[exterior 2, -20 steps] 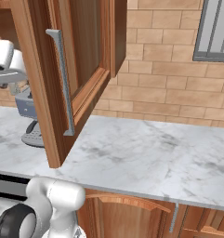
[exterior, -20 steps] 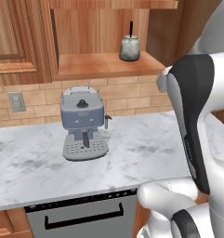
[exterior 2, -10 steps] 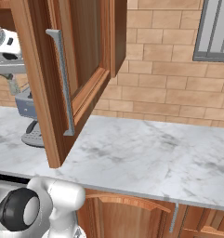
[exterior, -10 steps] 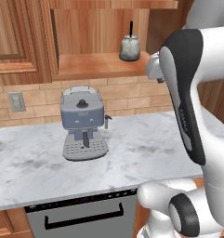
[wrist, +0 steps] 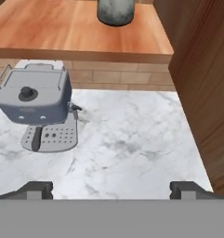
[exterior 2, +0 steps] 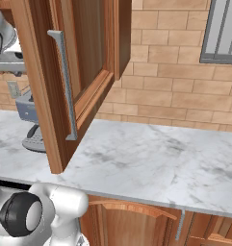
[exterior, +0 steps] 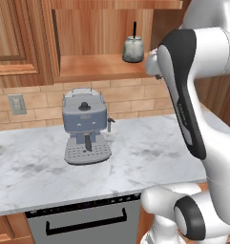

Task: Open the cabinet, pick the kettle from the cabinet, and place it in the sink.

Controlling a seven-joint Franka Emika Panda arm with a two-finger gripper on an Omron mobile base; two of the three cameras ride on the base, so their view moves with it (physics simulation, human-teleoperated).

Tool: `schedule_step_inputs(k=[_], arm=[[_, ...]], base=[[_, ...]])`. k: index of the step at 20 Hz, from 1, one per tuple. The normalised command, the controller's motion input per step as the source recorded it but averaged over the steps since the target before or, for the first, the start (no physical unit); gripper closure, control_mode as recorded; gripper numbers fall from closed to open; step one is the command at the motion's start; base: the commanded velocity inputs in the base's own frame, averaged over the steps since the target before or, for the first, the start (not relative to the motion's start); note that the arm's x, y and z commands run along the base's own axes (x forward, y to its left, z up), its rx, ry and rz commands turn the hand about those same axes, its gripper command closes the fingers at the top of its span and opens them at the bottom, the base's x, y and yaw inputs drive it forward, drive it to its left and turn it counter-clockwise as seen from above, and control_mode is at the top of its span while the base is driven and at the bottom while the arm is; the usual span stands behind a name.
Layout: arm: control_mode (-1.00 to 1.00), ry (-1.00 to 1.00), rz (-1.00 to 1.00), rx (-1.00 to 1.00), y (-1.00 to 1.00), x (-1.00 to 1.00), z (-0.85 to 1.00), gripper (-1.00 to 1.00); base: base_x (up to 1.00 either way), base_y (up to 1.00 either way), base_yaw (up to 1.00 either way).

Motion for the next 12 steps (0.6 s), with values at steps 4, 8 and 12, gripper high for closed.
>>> schedule_step_inputs(k=[4, 8, 12], arm=[[-1.00, -0.08, 0.00, 0.00, 0.00, 0.36, 0.00, -1.00], [-1.00, -0.17, 0.00, 0.00, 0.00, 0.30, 0.00, -1.00], [-1.00, -0.11, 0.00, 0.00, 0.00, 0.32, 0.03, -1.00]], base=[[0.00, 0.00, 0.00], [0.00, 0.00, 0.00], [0.00, 0.00, 0.00]])
